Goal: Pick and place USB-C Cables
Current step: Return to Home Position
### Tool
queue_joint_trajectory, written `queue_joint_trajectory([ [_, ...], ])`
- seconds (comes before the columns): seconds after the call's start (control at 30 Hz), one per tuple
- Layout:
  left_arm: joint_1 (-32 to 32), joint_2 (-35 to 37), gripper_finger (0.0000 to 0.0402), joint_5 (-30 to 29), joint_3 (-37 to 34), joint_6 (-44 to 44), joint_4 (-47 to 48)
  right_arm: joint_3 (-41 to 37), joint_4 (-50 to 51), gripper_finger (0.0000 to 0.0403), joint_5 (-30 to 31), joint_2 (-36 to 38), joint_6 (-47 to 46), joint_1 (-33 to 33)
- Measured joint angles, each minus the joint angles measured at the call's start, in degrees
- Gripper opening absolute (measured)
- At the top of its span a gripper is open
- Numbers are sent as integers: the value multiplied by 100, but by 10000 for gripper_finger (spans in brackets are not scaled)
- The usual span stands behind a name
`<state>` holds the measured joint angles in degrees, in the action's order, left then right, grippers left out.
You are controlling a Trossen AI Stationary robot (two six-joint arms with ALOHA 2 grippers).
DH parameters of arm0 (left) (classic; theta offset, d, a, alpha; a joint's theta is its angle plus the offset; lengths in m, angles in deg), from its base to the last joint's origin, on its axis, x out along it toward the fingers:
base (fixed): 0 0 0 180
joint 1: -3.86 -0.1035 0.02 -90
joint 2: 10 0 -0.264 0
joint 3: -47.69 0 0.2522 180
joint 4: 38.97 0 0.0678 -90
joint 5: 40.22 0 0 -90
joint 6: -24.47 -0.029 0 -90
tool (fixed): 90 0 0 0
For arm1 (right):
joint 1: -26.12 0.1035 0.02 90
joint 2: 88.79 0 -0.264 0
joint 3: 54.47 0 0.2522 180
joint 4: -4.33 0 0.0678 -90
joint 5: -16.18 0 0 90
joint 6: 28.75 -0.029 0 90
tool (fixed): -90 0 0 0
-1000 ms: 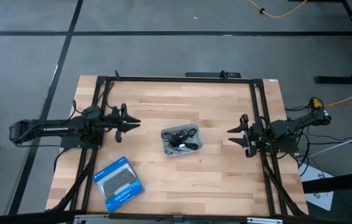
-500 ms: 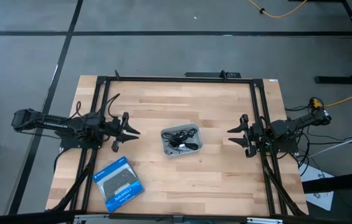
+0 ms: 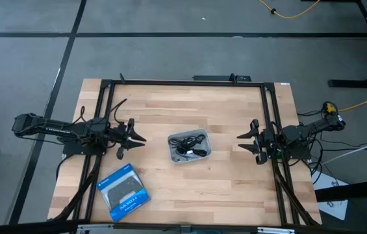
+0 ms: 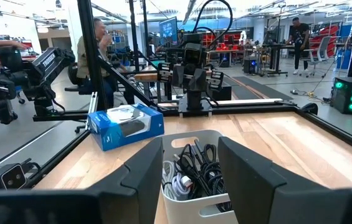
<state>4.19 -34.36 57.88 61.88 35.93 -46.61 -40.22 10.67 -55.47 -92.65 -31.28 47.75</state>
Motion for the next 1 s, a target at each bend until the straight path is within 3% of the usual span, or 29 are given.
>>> queue_joint_trajectory([
  [0.17,-1,1,86,-293,1,138,352,2,2,159,0,0,0,0],
  [0.33,1,206,86,-258,0,146,136,7,0,159,2,0,0,0],
  [0.53,1,870,86,-264,1,148,395,7,0,159,2,0,0,0],
  [0.83,2,2060,86,-279,2,149,1955,7,0,159,2,0,0,-2],
  [1.0,4,2434,86,-463,6,151,1985,7,0,159,4,0,-1,-2],
])
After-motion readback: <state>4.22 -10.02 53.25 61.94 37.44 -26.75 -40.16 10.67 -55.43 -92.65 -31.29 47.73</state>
